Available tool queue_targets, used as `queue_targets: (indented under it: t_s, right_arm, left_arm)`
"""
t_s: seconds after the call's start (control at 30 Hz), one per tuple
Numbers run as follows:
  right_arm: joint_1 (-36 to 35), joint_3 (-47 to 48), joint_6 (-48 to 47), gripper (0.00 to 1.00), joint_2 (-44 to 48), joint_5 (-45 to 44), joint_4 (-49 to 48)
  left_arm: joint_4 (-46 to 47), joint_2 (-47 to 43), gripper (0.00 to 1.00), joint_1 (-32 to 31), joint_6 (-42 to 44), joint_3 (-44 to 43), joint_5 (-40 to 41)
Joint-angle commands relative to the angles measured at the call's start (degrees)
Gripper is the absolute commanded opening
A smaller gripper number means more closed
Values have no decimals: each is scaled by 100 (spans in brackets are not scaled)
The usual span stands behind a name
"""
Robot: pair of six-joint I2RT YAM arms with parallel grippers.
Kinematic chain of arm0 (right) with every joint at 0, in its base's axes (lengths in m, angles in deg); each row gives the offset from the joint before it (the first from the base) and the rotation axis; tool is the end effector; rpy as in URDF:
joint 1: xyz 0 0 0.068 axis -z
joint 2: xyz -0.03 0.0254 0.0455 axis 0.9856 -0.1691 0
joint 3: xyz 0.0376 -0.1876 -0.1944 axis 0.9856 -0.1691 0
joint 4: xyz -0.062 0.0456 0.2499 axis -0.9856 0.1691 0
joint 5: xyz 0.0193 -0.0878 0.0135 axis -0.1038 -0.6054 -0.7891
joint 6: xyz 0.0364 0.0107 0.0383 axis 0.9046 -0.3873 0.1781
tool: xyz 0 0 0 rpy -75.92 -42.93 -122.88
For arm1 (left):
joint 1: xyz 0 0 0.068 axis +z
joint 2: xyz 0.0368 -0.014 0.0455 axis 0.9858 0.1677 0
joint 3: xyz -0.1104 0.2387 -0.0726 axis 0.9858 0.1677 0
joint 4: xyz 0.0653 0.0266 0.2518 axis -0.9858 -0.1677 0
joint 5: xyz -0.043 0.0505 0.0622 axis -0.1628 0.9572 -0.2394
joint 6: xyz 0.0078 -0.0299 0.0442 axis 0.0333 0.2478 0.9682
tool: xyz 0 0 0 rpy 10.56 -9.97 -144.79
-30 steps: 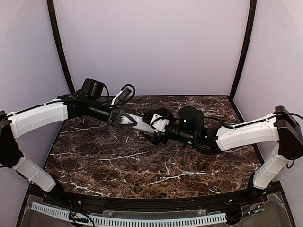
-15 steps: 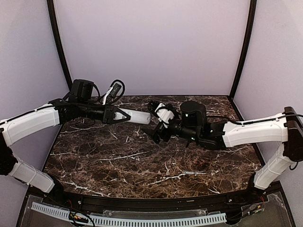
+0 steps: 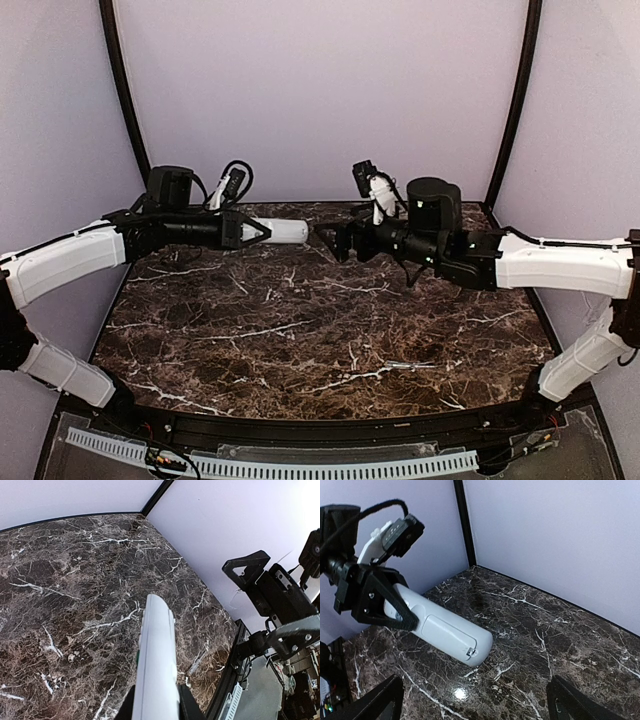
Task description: Unload the batteries from the remote control
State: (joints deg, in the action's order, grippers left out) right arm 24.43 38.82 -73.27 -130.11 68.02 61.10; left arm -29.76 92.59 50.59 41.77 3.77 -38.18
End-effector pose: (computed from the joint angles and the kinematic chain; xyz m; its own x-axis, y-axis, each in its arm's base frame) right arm 0.1953 0.2821 0.3157 -0.2283 -0.0402 -0.9728 -0.7471 0.6478 0.1486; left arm 0.2565 -0.1695 0.3183 -0.6181 0.0071 -0.7861 0.6826 0.5008 -0.5322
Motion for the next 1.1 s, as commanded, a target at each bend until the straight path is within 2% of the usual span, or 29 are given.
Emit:
queue_targets:
  t_s: [0.0,0.17,0.3,0.47,0.63,1.07]
  right_arm:
    - [202,337,1150,99,212,319,17]
    - [443,696,1698,99,210,552,347]
    - [822,775,2459,99,99,1362,246]
    - [1049,891,2832,99,-95,2019,112]
    - [1184,929,3053,99,-214,2259,61]
    - [1206,1242,3502,97,-930,2791,-217]
  left_arm:
    - [473,-122,0,23,-571,-73,128]
    - [831,-70,0,23,-1059,-260,159]
    - [891,190,0,25,-1576,-575,169]
    - [743,915,0,23,-2127,-1051,-70]
    - [1561,1125,0,14,-2644,-683,-512]
    - [2023,921,0,27,-2847,-85,-758]
